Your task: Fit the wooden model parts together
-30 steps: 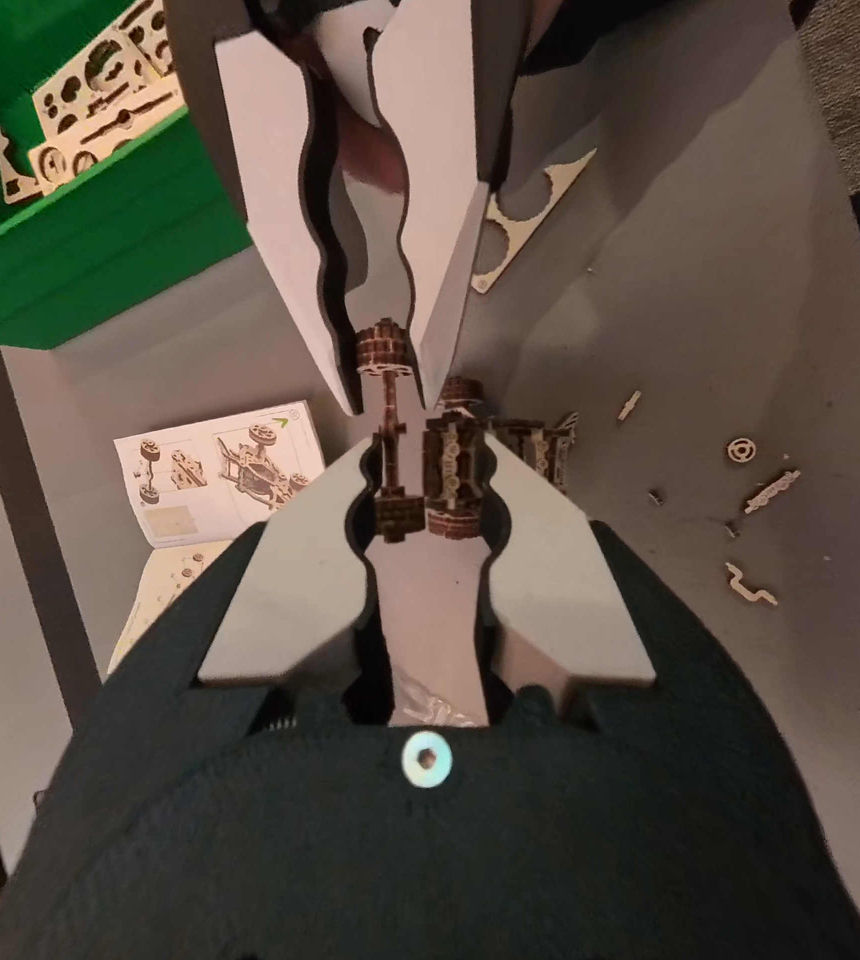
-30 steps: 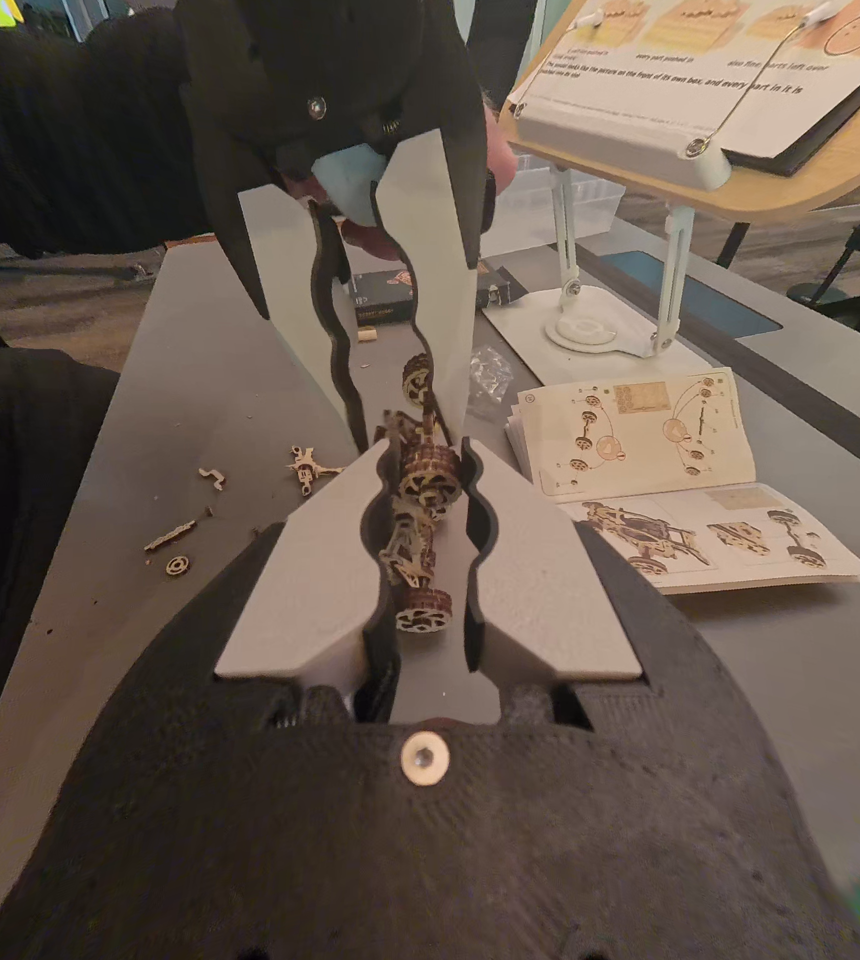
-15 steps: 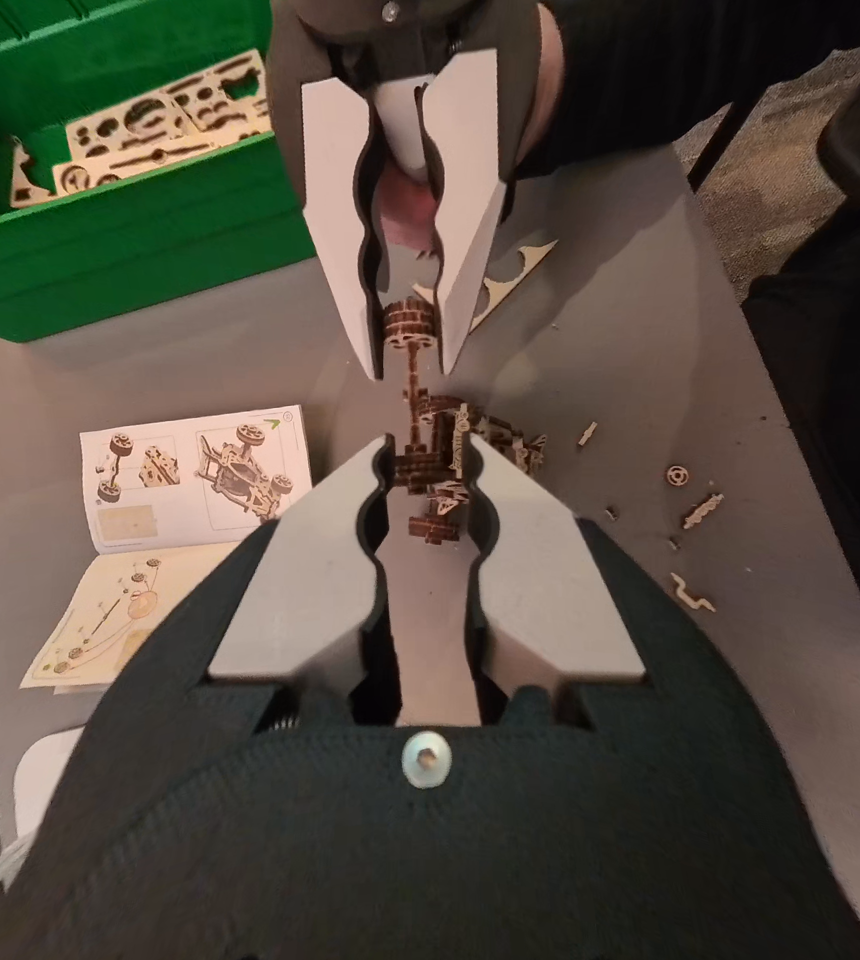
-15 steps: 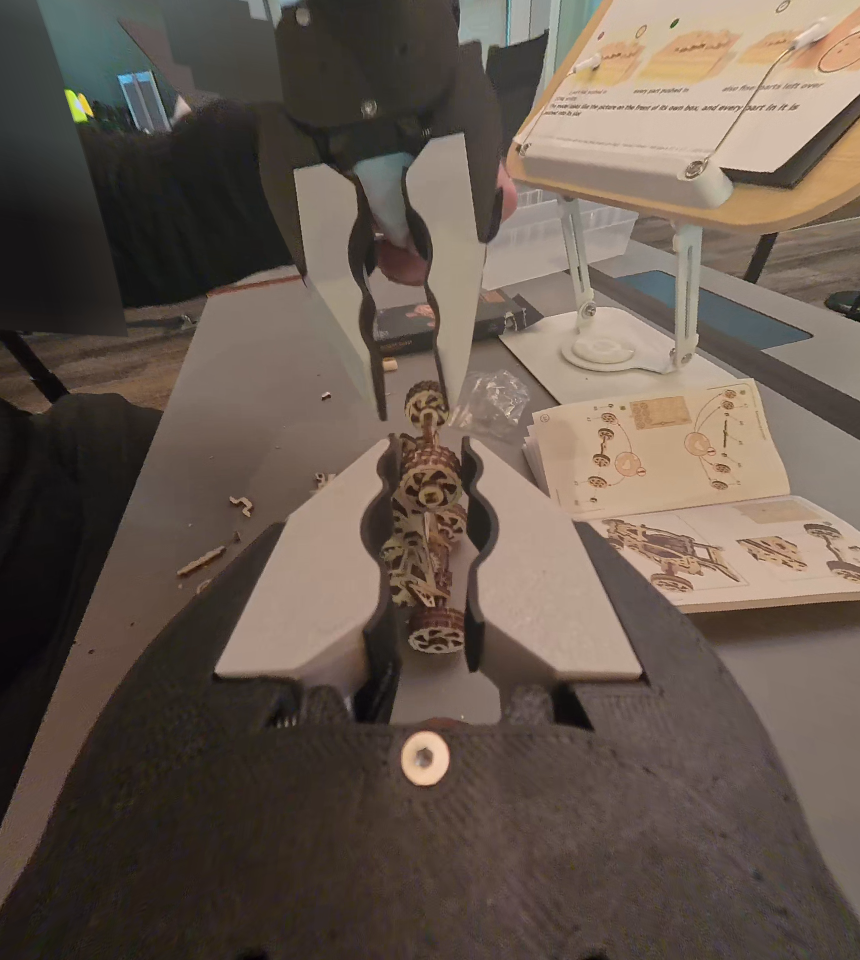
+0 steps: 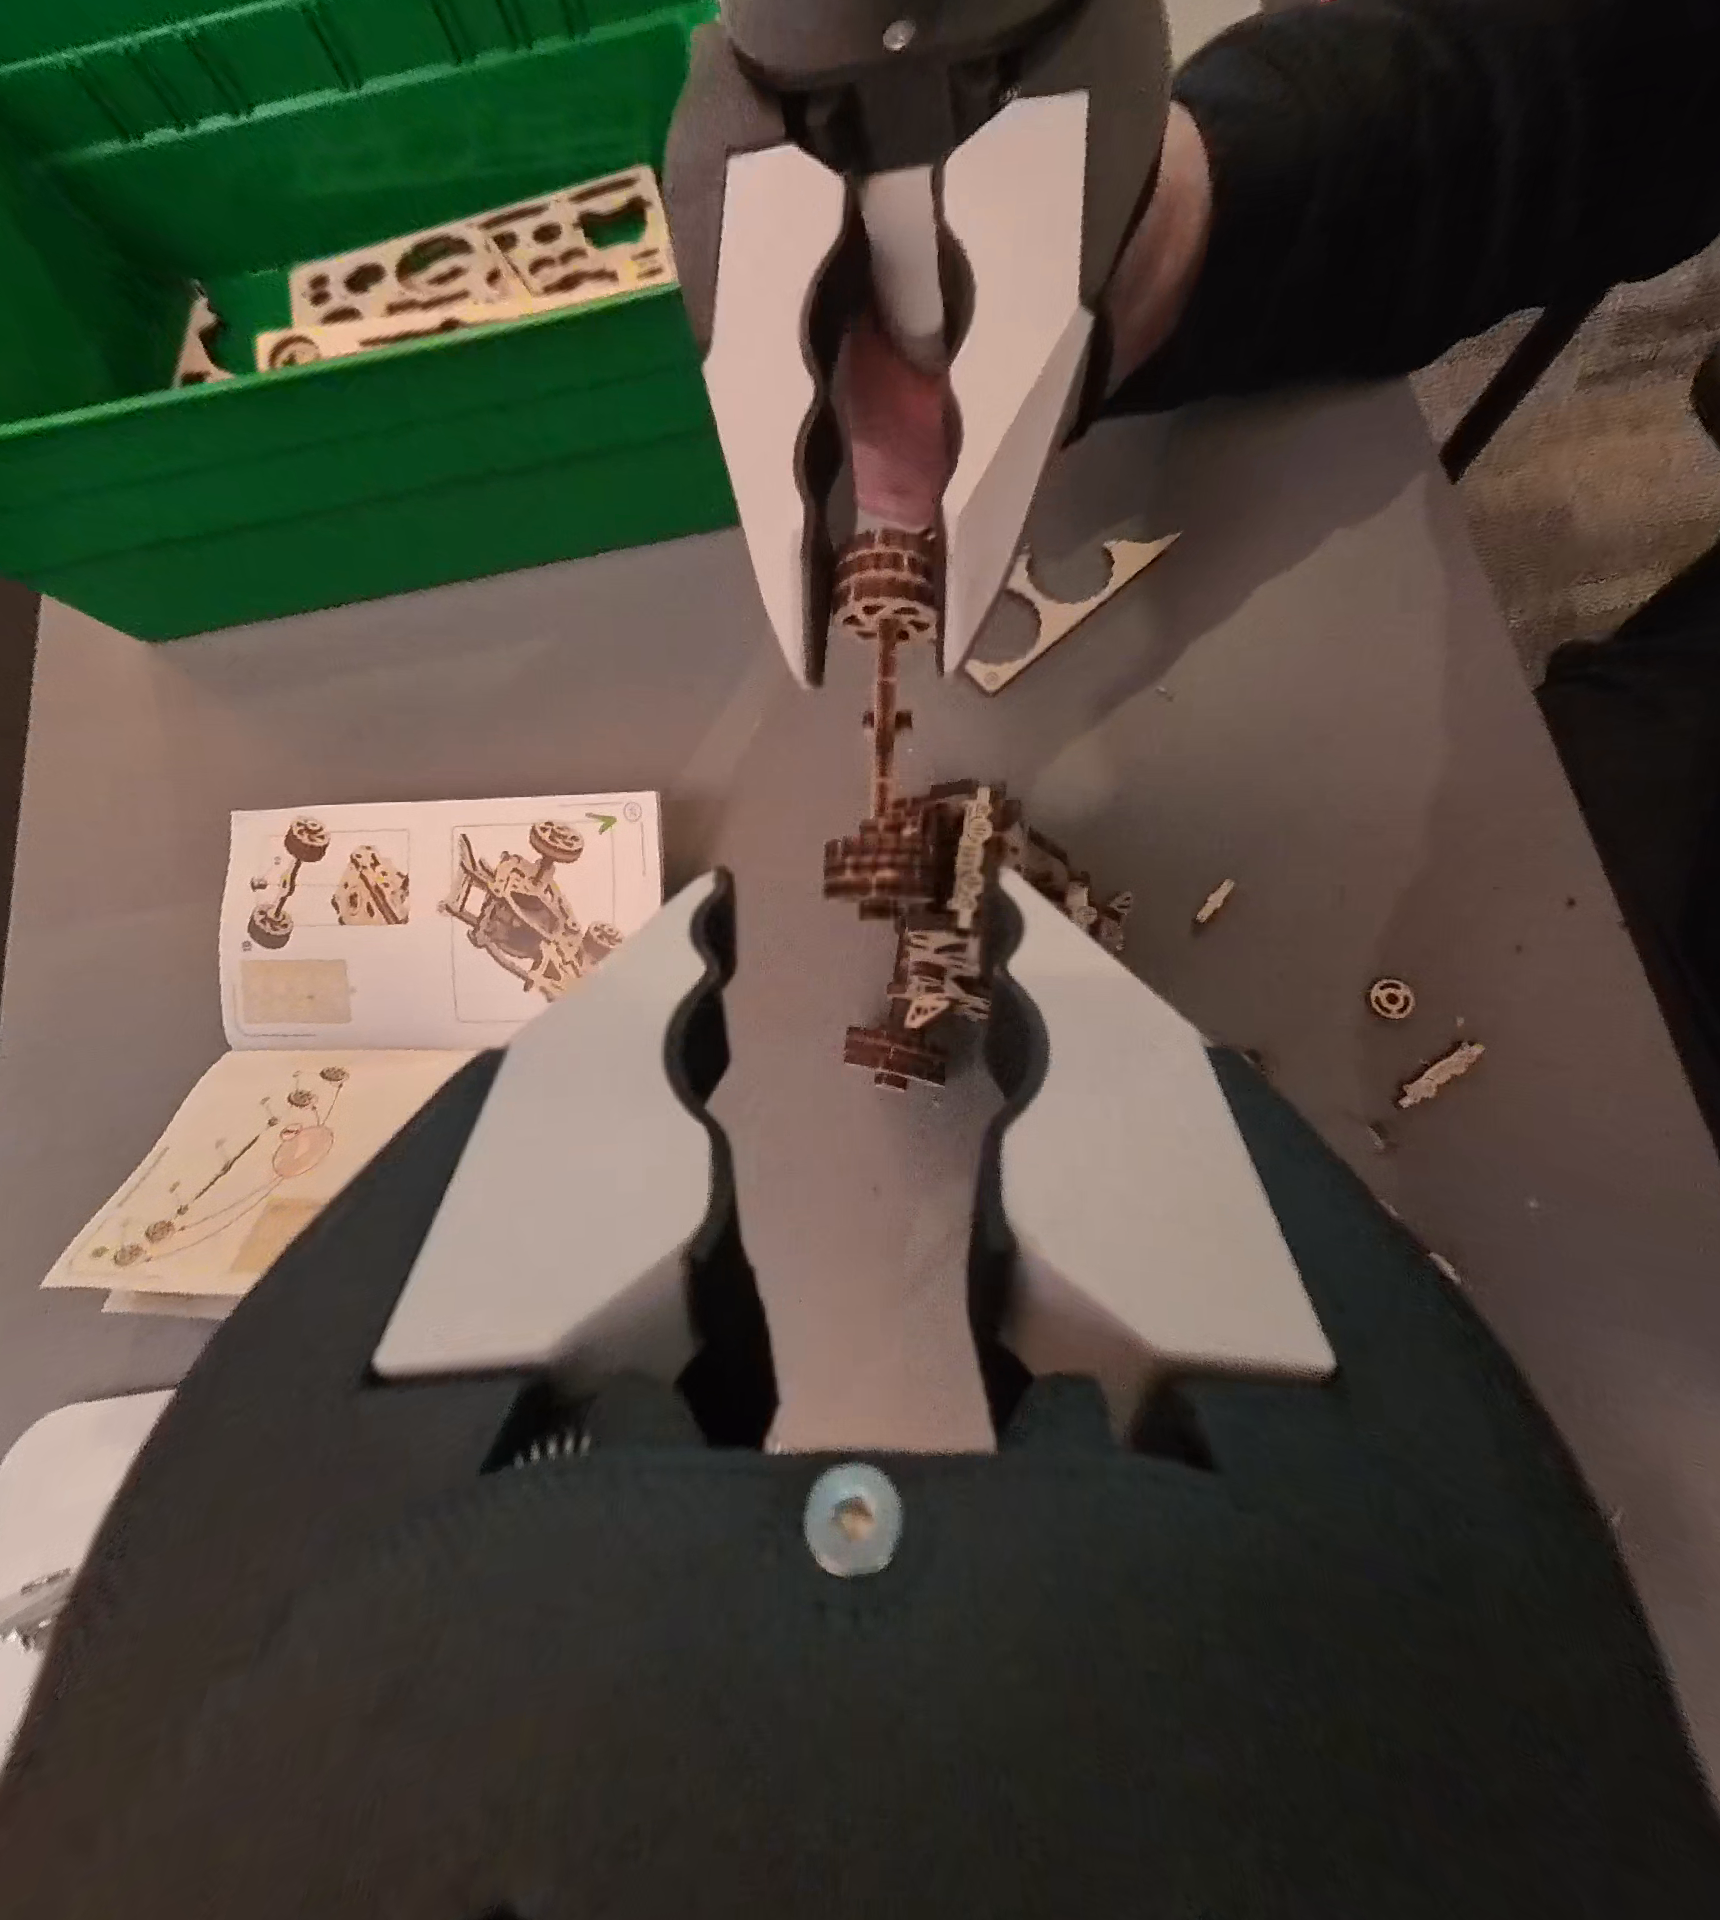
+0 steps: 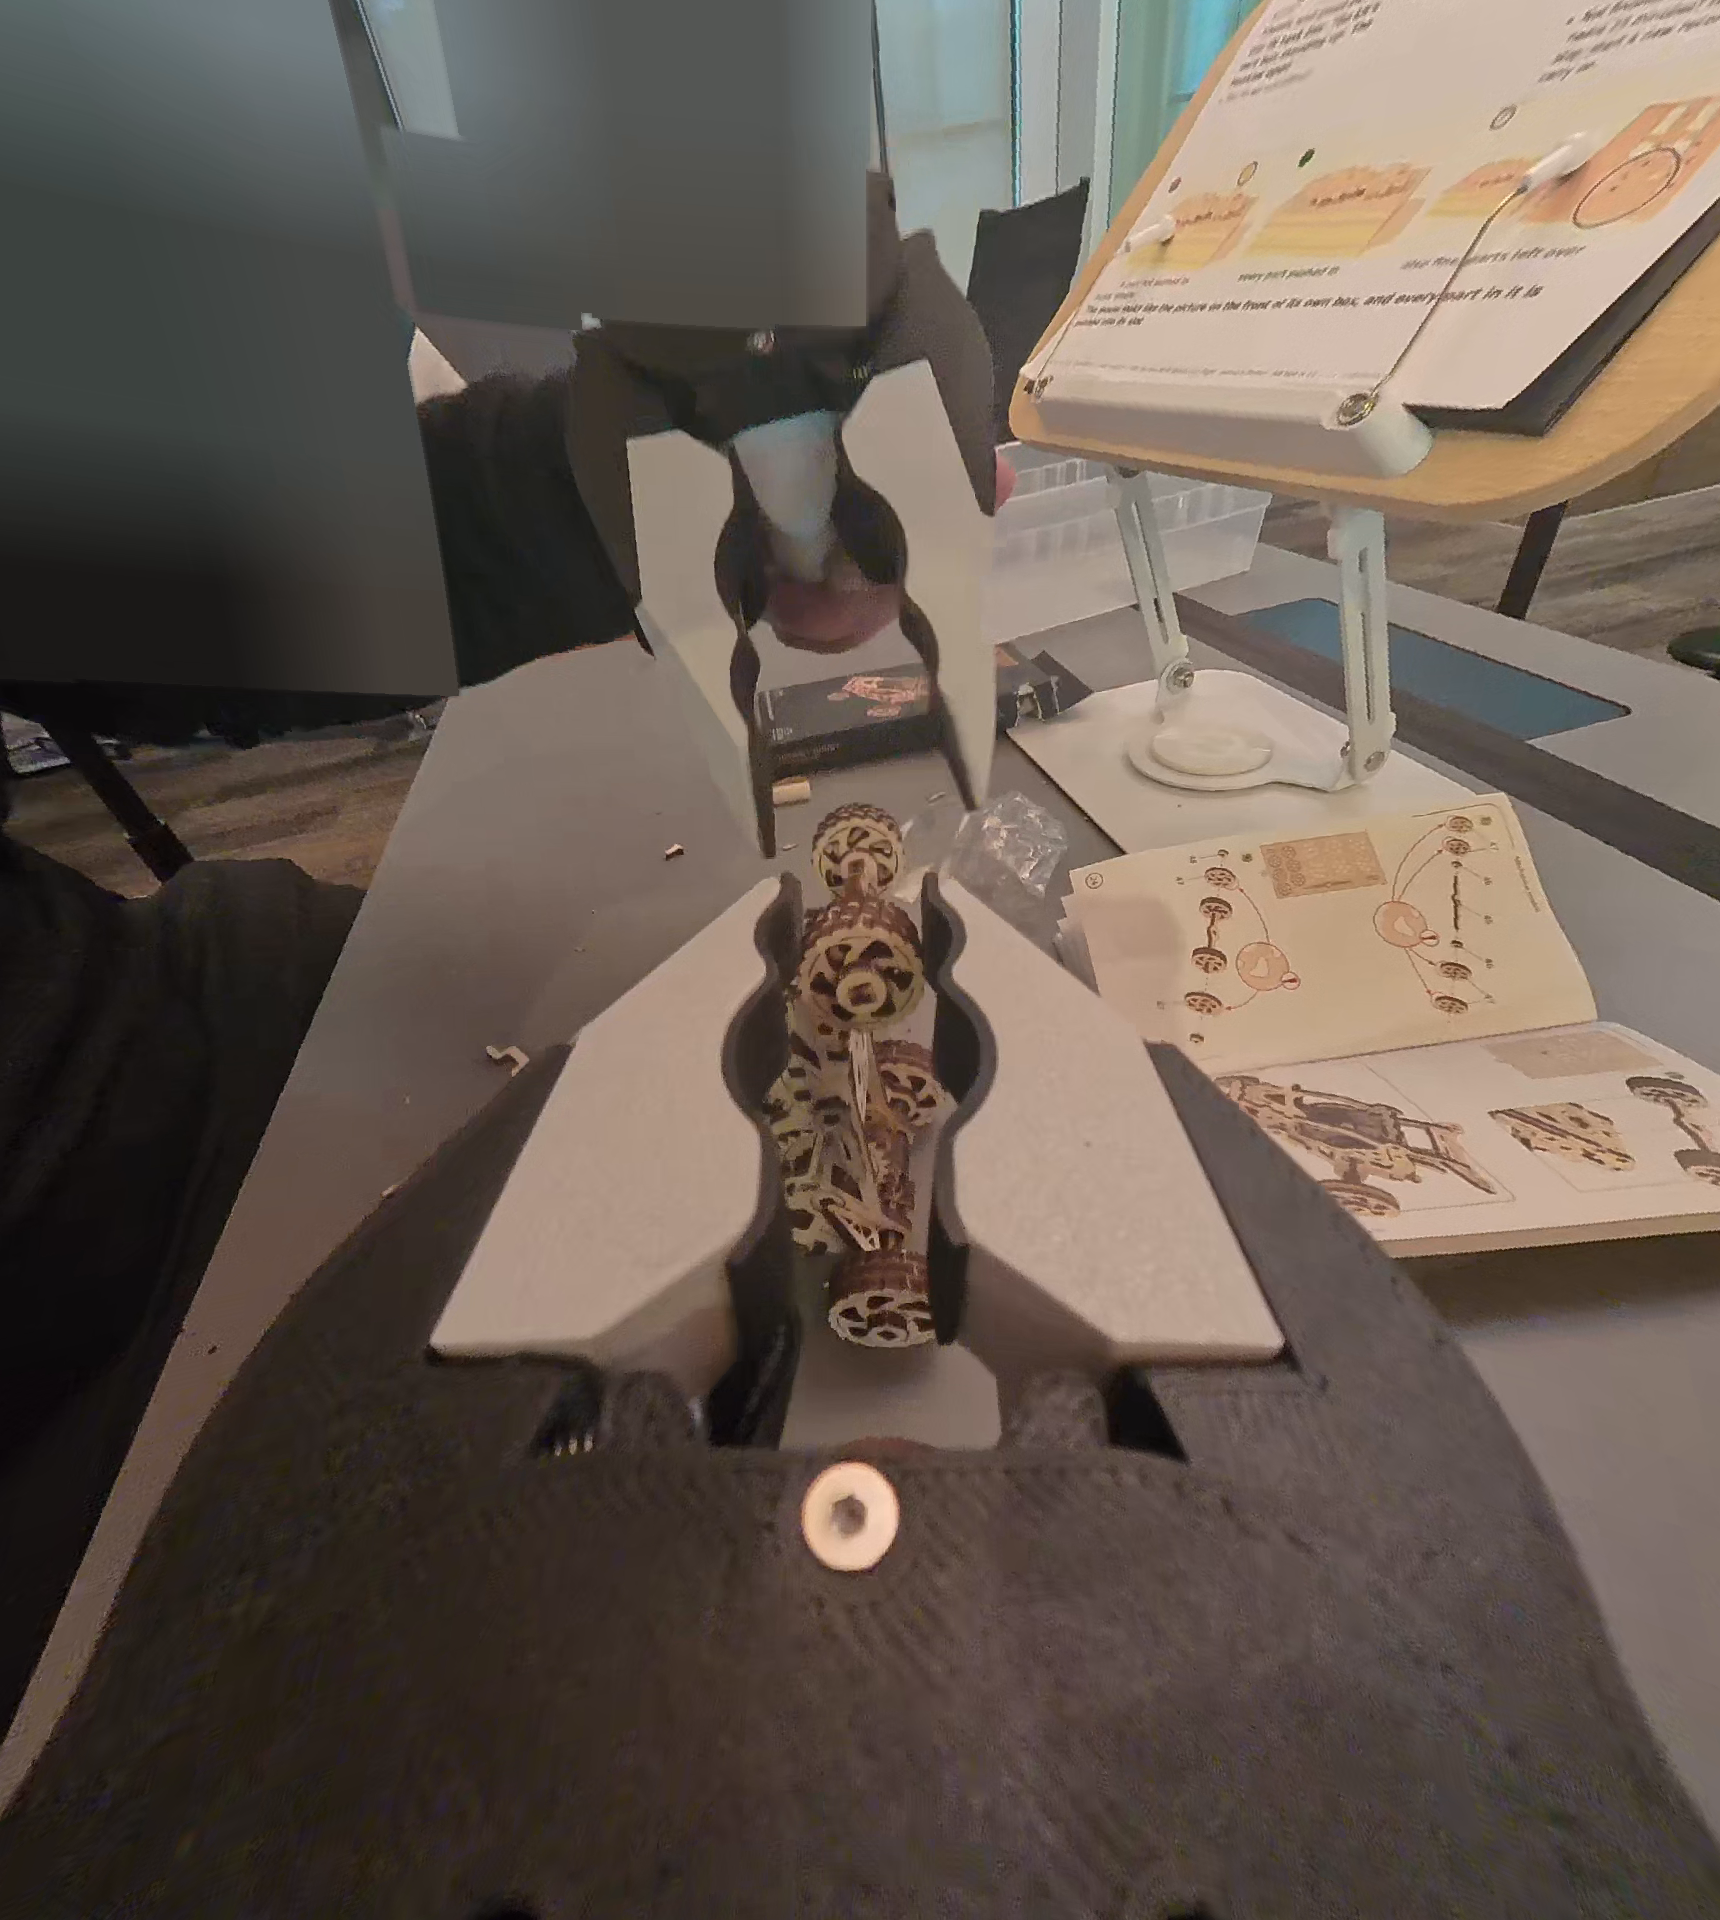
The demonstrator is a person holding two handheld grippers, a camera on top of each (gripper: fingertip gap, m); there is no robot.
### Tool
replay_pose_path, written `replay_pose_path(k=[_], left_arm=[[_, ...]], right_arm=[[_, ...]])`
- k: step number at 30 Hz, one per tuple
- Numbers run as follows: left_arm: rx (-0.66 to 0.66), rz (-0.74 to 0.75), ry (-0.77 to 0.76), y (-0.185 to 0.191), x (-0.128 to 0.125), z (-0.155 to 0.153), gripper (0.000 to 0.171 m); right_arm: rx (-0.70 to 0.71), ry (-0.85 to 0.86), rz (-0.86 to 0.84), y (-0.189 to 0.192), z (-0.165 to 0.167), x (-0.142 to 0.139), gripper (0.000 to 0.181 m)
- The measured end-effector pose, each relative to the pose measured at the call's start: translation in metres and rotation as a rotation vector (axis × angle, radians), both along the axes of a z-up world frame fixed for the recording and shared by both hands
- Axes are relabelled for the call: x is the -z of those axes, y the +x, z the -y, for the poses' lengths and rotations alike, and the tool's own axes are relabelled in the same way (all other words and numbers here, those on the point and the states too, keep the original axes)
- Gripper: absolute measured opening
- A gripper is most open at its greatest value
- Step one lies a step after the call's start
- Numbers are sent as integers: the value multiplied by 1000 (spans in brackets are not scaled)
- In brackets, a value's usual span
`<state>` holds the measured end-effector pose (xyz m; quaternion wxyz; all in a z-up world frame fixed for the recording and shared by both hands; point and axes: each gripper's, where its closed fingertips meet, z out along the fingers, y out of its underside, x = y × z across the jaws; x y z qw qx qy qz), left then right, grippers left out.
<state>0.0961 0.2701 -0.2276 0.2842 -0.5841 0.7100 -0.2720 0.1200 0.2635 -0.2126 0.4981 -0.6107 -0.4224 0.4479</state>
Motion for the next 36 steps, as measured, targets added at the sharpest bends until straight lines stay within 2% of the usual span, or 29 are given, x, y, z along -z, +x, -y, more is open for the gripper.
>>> replay_pose_path(k=[3,5,11,14,16,19,24,36], left_arm=[[-1,59,-35,4,-1,4,34],[2,62,-37,6,2,5,19],[0,114,-54,8,-1,5,19],[7,86,-16,5,1,2,19],[9,82,-13,5,0,0,19],[24,54,-2,4,4,-1,19],[48,6,6,2,10,-2,19],[111,-76,-48,-5,28,-3,19]], right_arm=[[-4,-3,-25,1,0,-4,20],[-8,-2,-25,-1,1,-3,20],[-14,-17,-50,1,0,-6,20],[-18,-32,-30,3,-2,-3,34],[-9,-39,-15,7,-4,0,32],[-28,-41,11,8,-3,5,20],[-15,-23,45,6,-3,12,20],[-45,-114,94,0,-2,39,20]])
